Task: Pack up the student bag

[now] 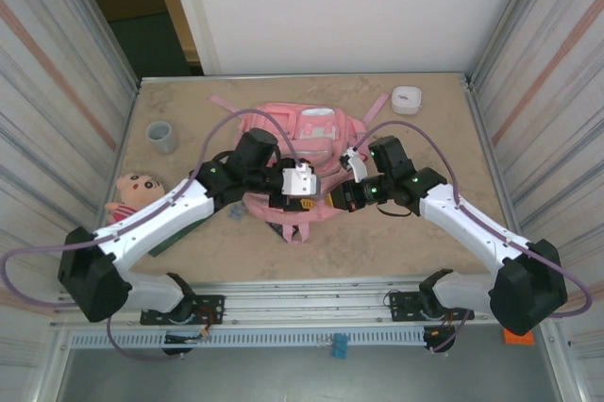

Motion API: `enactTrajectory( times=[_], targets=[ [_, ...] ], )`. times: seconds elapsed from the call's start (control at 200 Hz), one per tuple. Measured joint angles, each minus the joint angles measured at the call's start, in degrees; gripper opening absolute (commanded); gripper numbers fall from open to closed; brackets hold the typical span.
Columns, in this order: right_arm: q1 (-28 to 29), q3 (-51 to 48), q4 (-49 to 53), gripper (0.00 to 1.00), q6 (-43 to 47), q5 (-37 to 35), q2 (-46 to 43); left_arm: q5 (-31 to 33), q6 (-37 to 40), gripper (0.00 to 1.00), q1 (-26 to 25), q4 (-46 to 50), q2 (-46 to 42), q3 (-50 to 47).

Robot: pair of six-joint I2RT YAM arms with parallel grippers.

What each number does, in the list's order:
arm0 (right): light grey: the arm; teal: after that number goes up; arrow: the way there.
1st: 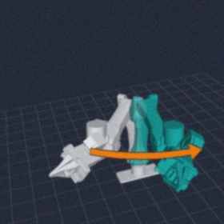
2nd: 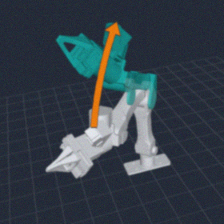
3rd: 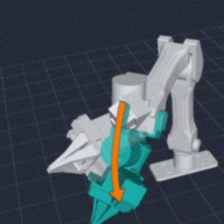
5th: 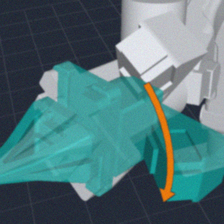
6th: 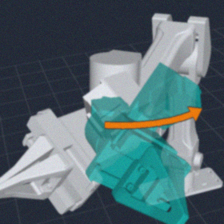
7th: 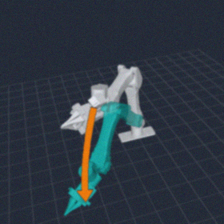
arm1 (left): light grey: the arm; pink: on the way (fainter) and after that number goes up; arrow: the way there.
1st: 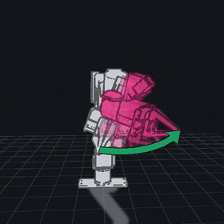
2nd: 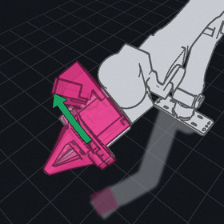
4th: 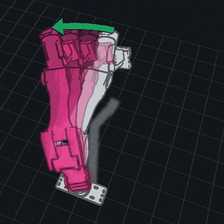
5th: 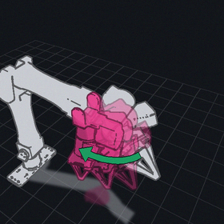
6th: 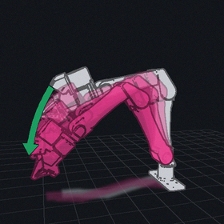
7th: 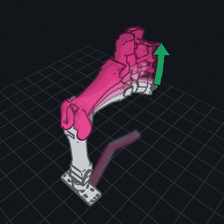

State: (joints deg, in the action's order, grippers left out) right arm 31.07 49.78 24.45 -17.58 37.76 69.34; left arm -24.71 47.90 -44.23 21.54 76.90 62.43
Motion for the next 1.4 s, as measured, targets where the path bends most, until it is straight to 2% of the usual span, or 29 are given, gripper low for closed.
enactTrajectory(
  times=[0.115,0.226,0.421,0.822,1.002,1.102,1.153,1.158,1.253,1.303,1.398],
  targets=[
    [0.0,0.0,0.0,0.0,0.0,0.0,0.0,3.9,-0.1,0.25,-0.8,0.2,3.7,-0.1],
    [-0.7,0.0,0.0,0.0,0.0,0.2,0.0,5.8,-0.6,0.0,-0.9,0.1,5.0,-0.1],
    [-5.2,0.1,1.7,0.0,0.5,2.2,-0.6,6.3,-0.1,0.0,-1.0,-0.6,4.2,-0.2],
    [-24.9,0.1,3.8,0.0,1.5,-0.1,1.6,0.7,1.3,0.0,1.7,3.9,-5.5,-2.6],
    [-27.0,0.1,-0.6,0.0,0.0,-1.9,9.3,-0.7,1.7,0.0,2.2,5.7,-7.1,-3.8],
    [-26.6,0.1,-2.2,0.0,-0.4,-1.9,10.1,0.4,1.6,0.0,2.2,5.3,-7.0,-4.7],
    [-26.6,0.1,-3.3,0.12,-0.4,-2.1,9.5,0.7,1.2,0.0,2.2,4.6,-7.0,-5.0],
    [-26.6,0.1,-3.4,0.17,-0.4,-2.1,9.4,0.7,1.1,0.0,2.2,4.6,-7.0,-5.1],
    [-26.8,0.1,-4.7,0.54,-0.6,-4.0,7.3,0.9,-1.0,0.0,2.1,2.9,-6.8,-5.6],
    [-27.5,0.3,-4.7,0.59,-0.7,-5.2,5.6,1.6,-2.7,0.0,1.7,2.0,-6.2,-5.7],
    [-28.2,1.7,-3.0,0.61,-0.2,-7.6,2.0,4.0,-5.8,0.0,0.1,0.3,-3.9,-5.7]
  ],
)
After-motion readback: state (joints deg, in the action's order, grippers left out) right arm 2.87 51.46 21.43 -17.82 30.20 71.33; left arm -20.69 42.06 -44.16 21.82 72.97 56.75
